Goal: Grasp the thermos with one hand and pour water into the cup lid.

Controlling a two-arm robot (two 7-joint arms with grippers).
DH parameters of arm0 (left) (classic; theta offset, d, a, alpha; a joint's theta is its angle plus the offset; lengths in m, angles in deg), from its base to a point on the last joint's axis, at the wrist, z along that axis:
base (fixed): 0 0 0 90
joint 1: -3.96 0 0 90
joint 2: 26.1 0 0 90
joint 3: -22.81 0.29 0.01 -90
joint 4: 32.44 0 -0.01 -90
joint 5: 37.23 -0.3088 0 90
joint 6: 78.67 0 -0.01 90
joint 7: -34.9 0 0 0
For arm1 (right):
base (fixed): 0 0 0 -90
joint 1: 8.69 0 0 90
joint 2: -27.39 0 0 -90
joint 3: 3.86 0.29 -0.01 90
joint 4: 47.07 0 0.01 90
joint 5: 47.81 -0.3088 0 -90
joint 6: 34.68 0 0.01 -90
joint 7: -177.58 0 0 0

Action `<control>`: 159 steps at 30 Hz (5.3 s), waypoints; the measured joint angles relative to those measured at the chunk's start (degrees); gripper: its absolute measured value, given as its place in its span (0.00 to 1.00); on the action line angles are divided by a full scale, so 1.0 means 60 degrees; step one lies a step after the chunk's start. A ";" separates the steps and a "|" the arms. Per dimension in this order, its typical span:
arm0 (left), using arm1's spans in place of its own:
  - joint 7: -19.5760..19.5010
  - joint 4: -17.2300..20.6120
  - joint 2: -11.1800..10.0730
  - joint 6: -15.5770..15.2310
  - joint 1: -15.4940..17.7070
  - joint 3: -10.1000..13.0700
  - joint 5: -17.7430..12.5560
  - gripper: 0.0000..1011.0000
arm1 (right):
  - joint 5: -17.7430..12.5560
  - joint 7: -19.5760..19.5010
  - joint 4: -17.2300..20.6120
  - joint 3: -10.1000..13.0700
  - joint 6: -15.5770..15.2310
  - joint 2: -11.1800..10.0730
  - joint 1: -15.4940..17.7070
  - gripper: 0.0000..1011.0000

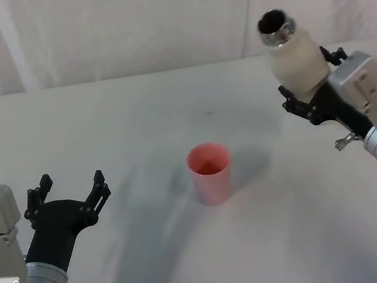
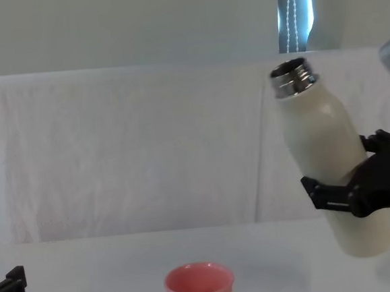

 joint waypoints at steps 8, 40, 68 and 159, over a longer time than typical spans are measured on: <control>0.0000 0.0000 0.0000 0.0000 0.0000 -0.0001 -0.0001 0.99 | -0.0985 0.0022 -0.0009 0.0541 -0.0123 0.0283 0.0262 0.95; 0.0000 0.0000 0.0001 0.0000 0.0000 -0.0001 0.0000 0.99 | -0.3112 -0.0328 -0.0177 0.2027 -0.0161 0.0771 0.1092 0.95; 0.0000 0.0000 0.0000 0.0001 0.0000 0.0000 0.0000 0.99 | -0.3656 -0.0105 -0.0542 0.2118 0.0880 0.0784 0.1515 0.95; 0.0000 0.0000 0.0000 0.0000 0.0000 0.0000 -0.0001 0.99 | -0.3567 -0.0036 -0.1271 0.1988 0.1045 0.0757 0.1106 0.99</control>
